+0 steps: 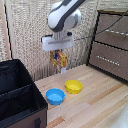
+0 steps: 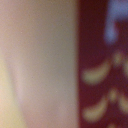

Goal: Position your gripper near the granola bar, please. Lightly grip the granola bar with your gripping tool. Relocate your gripper along with the granola bar toward the leading division of the caddy with caution. Gently release the granola bar into the leading division of the caddy.

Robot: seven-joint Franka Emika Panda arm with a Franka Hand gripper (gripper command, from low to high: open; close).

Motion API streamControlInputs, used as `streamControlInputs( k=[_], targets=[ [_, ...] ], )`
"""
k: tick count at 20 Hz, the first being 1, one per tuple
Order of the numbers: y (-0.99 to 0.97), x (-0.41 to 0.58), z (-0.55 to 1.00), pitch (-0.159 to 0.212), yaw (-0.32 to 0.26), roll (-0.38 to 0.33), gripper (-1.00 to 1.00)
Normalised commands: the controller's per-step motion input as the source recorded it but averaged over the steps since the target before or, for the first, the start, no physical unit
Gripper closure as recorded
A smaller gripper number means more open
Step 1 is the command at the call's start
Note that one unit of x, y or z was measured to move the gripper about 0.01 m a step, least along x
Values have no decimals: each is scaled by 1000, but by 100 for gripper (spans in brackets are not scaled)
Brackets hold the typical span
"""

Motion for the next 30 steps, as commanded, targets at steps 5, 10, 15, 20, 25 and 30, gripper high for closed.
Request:
streamControlInputs(
  k=[5,10,15,20,25,30],
  targets=[
    [161,-20,969,19,-145,-3,100],
    [186,-126,879,-46,-249,0,100],
    [243,-178,643,-6,-209,1,100],
    [469,-66,218,15,-196,2,100],
    [749,-3,-31,100,-114,-3,100],
    [779,0,-41,100,-109,-3,100]
  ],
)
